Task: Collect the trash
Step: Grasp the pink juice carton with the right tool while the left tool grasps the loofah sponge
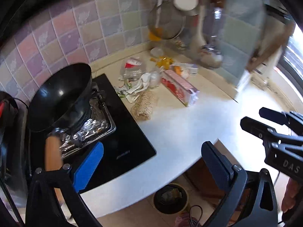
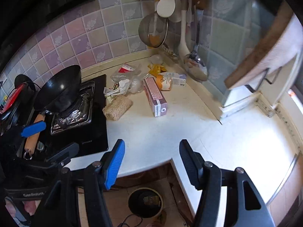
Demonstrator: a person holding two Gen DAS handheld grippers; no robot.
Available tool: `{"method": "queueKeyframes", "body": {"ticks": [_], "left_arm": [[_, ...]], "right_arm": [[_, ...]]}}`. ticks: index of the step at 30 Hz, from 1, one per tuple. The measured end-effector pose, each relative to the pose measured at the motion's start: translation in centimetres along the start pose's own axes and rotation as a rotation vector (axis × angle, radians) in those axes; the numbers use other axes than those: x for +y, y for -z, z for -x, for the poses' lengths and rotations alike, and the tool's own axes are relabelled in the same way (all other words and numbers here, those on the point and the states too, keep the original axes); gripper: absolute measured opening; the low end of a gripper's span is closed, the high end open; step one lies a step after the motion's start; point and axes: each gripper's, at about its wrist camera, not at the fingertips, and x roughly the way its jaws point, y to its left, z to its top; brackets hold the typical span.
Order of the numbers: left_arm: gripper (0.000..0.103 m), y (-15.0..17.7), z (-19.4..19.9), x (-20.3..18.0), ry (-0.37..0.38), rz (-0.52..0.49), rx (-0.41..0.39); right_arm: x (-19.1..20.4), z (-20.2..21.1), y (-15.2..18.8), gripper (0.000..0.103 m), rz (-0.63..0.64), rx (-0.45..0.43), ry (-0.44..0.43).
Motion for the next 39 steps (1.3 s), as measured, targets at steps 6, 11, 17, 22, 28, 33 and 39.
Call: {"method": "queueKeyframes", "body": {"ticks": [6,11,17,22,28,33,39], "left_arm": [[0.102,-3.7,-6.5,0.7,-0.068,0.069,0.067],[0.102,-6.4,-11.8,1.2,-0.112,0.103,0.125],[0.102,-7.8,-16.3,0.6,-0.184,0.066,0.167],[0.102,-8.0,-19.6,0.3,-0.216,0.029,0.206],[0.102,-7.6,-22.1,0.3,-0.191,0.042,0.243],[0.062,-7.3,-22.6,-0.2,-0.144,0.050,0.258],[0.039,-7.3,-21.0,-0.5,-0.082,0.086,0.222]], "right_arm": [[-1.6,-7.0,-4.3,0.060,0.037,0.060,-0.048],[-2.2,-12.1,-7.2,0.060,0.065,0.085,-0.080],[-2.5,-17.7,-9.0,0.060,0.084,0.147,-0.094],[-2.5,-21.1,-9.4,0.060,0.100,0.190,-0.099],[-2.6,-23.8,-8.6,0.045,0.099,0.241,-0.105],[-2.5,-23.7,-8.1,0.039,0.117,0.226,-0.092],[-2.3,-21.5,-7.9,0.038,0.122,0.170,-0.091]]}}
